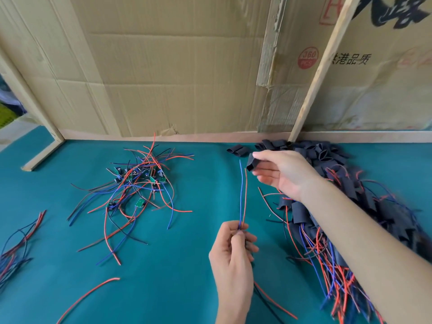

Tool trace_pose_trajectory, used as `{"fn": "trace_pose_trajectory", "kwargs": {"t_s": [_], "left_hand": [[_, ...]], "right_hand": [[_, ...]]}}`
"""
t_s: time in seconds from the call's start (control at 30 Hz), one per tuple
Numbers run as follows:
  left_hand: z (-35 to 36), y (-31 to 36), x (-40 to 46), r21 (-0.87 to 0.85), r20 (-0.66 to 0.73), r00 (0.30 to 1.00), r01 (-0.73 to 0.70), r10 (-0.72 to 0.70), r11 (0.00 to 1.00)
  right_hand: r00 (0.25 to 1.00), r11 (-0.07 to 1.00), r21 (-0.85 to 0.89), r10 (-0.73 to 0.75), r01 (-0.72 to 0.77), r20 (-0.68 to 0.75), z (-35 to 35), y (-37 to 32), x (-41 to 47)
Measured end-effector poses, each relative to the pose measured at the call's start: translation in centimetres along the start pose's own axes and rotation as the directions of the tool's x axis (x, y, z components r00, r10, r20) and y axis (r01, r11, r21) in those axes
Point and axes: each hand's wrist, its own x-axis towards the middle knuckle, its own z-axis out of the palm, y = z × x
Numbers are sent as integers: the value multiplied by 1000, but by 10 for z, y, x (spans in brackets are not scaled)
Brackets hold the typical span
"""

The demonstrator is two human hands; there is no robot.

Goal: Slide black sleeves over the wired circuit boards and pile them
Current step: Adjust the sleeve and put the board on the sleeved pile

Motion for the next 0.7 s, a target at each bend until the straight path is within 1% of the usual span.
{"fn": "trace_pose_trajectory", "kwargs": {"t_s": [0.07,0.17,0.27,0.43,0.53,0.6,0.7], "left_hand": [[0,1,0,-7,0,1000,1,-1,1000],[1,1,0,-7,-9,1000,3,-4,1000],[1,1,0,-8,-14,1000,0,0,1000],[-2,-2,3,30,5,1000,-4,4,1000],[-2,-2,3,39,14,1000,-3,3,999],[-1,-1,3,37,11,1000,1,-1,999],[2,2,1,19,-8,1000,-5,5,1000]], "right_hand": [[999,996,79,32,-33,9,1,2,-4],[997,989,136,58,-64,49,2,3,-9],[998,987,152,55,-59,28,4,5,-10],[993,970,215,116,-110,-14,7,12,-10],[992,959,262,124,-110,-38,7,14,-9],[991,954,277,131,-115,-39,8,13,-9],[985,940,300,173,-161,-13,8,13,-9]]}}
